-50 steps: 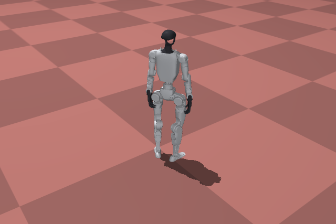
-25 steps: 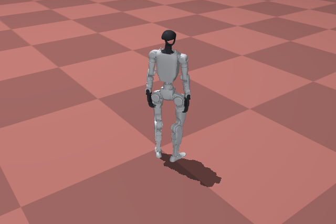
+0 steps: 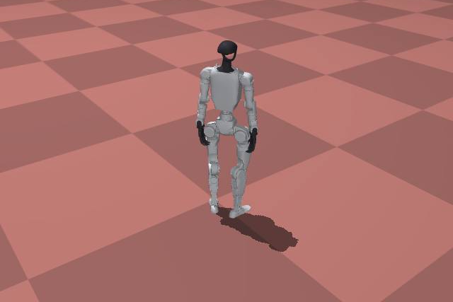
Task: Upper body actions
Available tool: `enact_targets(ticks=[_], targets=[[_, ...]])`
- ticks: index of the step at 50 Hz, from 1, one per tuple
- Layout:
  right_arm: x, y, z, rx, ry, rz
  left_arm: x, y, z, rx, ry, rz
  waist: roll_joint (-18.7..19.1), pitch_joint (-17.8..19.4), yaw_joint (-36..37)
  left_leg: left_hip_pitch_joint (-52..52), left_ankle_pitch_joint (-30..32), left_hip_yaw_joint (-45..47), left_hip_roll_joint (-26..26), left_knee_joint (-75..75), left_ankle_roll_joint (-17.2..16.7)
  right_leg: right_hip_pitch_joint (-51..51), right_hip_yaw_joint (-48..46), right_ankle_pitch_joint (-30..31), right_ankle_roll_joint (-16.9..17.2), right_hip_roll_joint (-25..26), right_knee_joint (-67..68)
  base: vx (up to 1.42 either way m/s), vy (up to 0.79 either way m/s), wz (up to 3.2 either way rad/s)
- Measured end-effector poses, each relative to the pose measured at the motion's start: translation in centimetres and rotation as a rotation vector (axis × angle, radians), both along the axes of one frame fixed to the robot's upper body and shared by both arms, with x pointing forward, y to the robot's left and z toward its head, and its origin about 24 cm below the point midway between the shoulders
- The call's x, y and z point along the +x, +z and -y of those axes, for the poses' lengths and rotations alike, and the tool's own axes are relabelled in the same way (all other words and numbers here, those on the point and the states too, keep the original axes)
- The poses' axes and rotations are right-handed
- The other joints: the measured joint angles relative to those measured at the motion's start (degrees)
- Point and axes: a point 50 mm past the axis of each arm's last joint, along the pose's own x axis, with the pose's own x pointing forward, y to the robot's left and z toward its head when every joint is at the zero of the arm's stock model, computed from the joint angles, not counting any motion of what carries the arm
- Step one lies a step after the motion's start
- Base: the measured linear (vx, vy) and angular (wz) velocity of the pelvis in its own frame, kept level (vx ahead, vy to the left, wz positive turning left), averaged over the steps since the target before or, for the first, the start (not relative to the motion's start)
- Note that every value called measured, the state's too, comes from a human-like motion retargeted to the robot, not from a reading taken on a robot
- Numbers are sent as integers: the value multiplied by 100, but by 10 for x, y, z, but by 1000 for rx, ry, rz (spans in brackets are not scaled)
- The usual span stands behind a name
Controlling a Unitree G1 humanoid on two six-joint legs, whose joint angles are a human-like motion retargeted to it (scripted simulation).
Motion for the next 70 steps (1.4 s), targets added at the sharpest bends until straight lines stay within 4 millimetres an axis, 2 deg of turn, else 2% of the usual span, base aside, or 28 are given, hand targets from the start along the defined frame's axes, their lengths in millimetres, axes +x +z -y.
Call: enact_targets(ticks=[10, 28, 70], targets=[[8, -1, -3, 19, 101, 18, 3, -1, 0, -4, -17, 11, 1, 29, 57, -23, 25, 88, 7, 8, 15, -36, 79, 35, -8, -6, 6, 0, 0, 0], [0, 0, 1, -3, 11, -3, 2, 0, 1, -2, -1, 9, 0, 49, -58, -19, 0, -5, -47, 19, 38, -39, -33, 58, 2, -51, 7, 0, 0, 0], [2, 0, 1, -2, 43, 3, 4, -1, 2, -1, -1, 17, -1, 14, -92, -204, 2, -226, -94, 90, 72, -116, -231, 47, 23, -124, 23, 0, 0, 0]])
